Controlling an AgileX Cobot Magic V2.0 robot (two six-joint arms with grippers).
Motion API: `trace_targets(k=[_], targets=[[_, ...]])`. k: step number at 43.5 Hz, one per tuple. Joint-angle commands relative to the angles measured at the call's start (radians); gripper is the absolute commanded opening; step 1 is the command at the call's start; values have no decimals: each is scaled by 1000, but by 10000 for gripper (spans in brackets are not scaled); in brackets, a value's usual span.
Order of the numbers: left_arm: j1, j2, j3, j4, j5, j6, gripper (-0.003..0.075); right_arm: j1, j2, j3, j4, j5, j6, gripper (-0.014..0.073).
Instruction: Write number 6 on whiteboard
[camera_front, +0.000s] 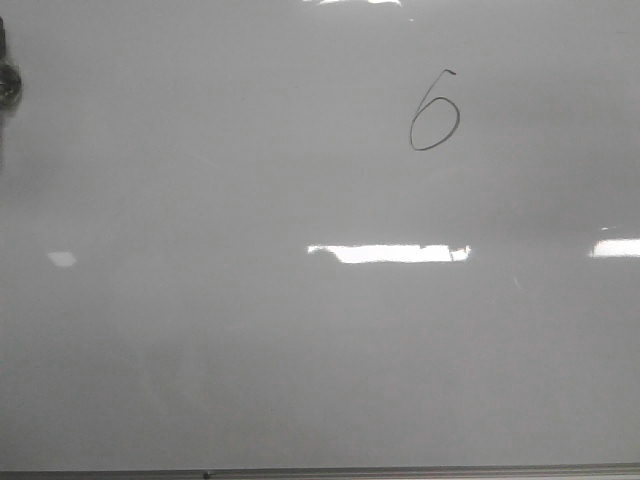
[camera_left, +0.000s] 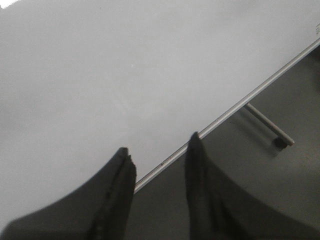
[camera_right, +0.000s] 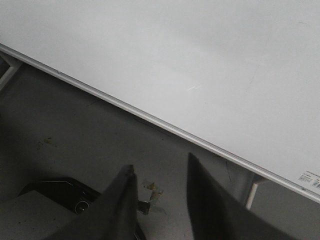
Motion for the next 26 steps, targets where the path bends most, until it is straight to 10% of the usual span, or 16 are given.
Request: trace_targets(k=[1,10,26], targets=[[-7,-2,-35,11,-73,0,90,0,4,-21,-18,-75,-1,103],[-7,-2,-35,13,-75,0,-20,0,4,-21,-18,-108,-1,-68],[-7,-2,-35,13,-75,0,-20,0,4,-21,-18,-101,-1,-67]])
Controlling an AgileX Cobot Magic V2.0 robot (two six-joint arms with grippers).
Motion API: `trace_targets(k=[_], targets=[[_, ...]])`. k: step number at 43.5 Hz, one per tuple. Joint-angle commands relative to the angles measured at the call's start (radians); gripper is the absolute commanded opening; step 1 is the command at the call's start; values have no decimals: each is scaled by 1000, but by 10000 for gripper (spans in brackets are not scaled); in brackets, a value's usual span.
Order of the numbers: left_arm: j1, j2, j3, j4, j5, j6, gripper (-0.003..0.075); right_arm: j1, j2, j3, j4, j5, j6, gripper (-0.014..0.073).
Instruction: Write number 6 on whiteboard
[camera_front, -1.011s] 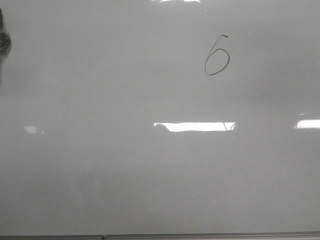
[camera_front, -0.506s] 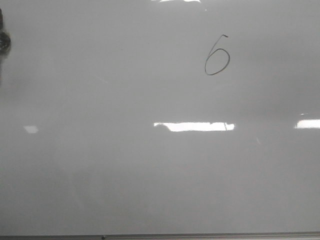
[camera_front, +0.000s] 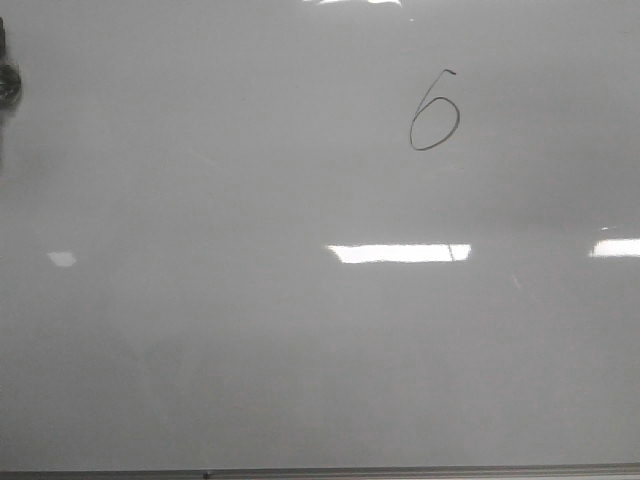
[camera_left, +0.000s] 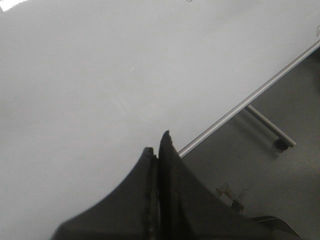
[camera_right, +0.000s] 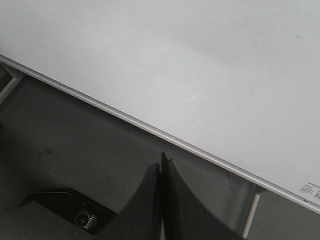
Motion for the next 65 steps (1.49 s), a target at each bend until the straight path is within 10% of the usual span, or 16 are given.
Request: trace_targets(k=[1,12,37,49,65], targets=[[-7,-2,-35,9,-69,-2,-20,0,4,-23,-18,-62,-4,-67],[19,-15,-30,-1,-76,-2,-20,0,4,-23,-18,-61,-4,-67],[691,-509,559,-104,-699,58,-20,0,4,-23,-18,-60,-4,-67],[784,-684,873,-104,-979,58,-20,0,4,-23,-18,-58,-4,-67],[823,-745,875,-81,-928,58,-20,0,5,-23,-18,-56,-4,-67]])
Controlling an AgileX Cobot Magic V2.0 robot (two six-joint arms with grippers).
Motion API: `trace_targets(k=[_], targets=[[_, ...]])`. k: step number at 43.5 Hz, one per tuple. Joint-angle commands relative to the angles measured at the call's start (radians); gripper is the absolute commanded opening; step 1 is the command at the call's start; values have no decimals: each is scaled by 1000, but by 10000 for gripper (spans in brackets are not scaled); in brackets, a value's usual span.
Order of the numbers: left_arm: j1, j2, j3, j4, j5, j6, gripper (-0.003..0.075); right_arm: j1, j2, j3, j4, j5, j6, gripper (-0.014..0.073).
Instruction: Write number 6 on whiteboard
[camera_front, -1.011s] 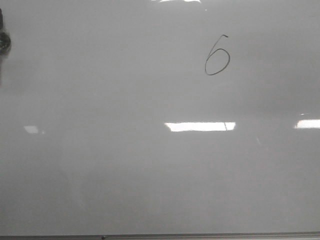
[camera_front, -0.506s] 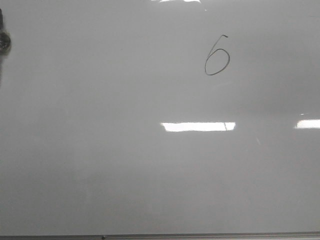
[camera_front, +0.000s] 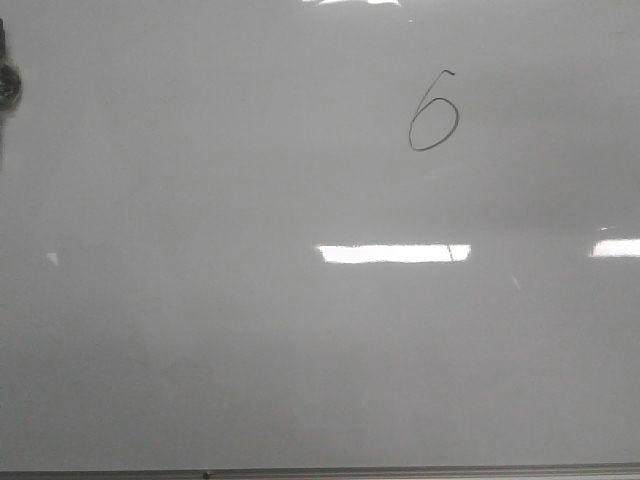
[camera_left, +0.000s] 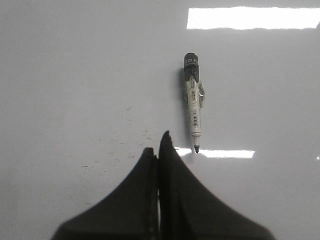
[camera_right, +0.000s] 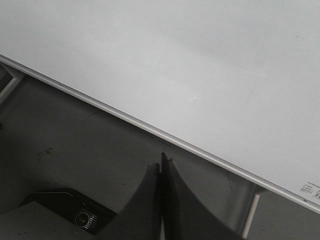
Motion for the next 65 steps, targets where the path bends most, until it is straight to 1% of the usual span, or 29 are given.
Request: trace_targets(k=[1,8,10,14,18,60,65], targets=[[-3,-10,4,5,-74,3,-20,0,5,-23,-17,-56,-4,-67],[-3,-10,4,1,-76,5,-20,0,5,-23,-17,-56,-4,-67],[-3,-10,4,-15,-76,30,-20,0,5,-23,-17,-56,-4,-67],[-3,-10,4,-126,-76,185,-20,0,5,-23,-17,-56,-4,-67],[-3,-10,4,-206,-76,265,-20,0,5,-23,-17,-56,-4,-67],[-14,-17,4,-206,-67,262,-20,2,-6,-20,-15,-59,-4,-67],[-14,-17,4,-206,-67,262,-20,-43,-40,7,-13,-63,-4,-67]])
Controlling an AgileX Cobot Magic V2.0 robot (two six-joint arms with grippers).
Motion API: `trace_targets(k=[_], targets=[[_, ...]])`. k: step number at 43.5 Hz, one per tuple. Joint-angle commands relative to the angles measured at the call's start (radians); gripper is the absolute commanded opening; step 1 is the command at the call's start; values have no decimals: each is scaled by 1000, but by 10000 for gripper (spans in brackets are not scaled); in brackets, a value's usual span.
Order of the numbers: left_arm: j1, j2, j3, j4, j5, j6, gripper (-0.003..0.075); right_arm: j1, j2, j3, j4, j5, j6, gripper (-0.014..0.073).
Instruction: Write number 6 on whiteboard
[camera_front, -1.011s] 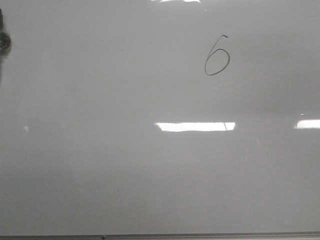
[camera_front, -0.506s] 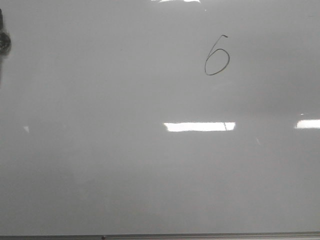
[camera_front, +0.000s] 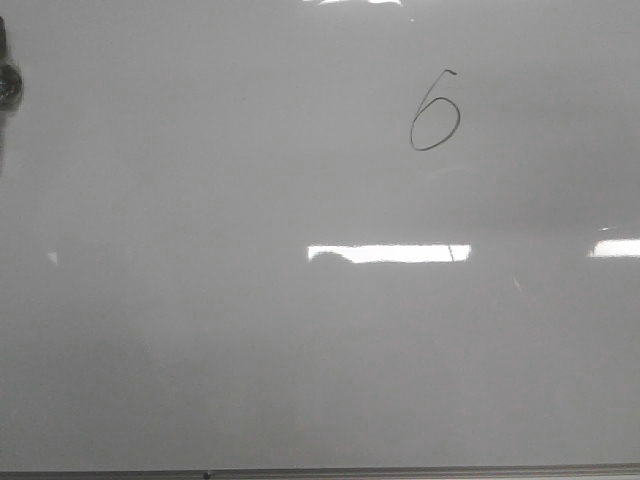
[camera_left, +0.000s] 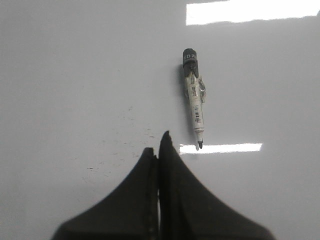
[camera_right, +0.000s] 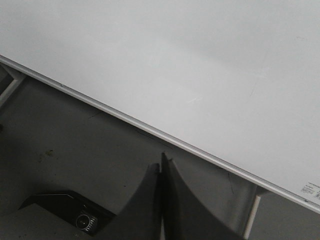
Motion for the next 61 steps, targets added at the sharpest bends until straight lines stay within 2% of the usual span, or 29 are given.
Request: trace_targets(k=[1,5,7,16,24,33,37,50,61], targets=[[-5,-17,4,-9,-73,2,-20,-50,-32,7,-14,-67,-5,-67],[-5,-17,4,-9,-73,2,-20,-146,-95,87,-37,-135,-5,-67],[-5,-17,4,-9,-73,2,-20,-214,-157,169,-53,-257,-5,-67],[-5,-17,4,-9,-73,2,-20,-385,-379,476,-53,-750,-5,-67],[-5,-17,4,-9,-73,2,-20,-462,-498,694,-53,-1016,-5,-67],[-5,-17,4,-9,-73,2,-20,-510,-524,858,-51,-1241,-5,-67],[-5,-17,4,-9,-73,2,-20,-522,-525,918,-49,-1321,-5,-67],[-5,-17,4,-9,-73,2,-20,-524,-546,918,79,-1280,-4,-67],[-5,-17,4,-9,-73,2,-20,-524,-546,918,84,-1279,-4,-67]])
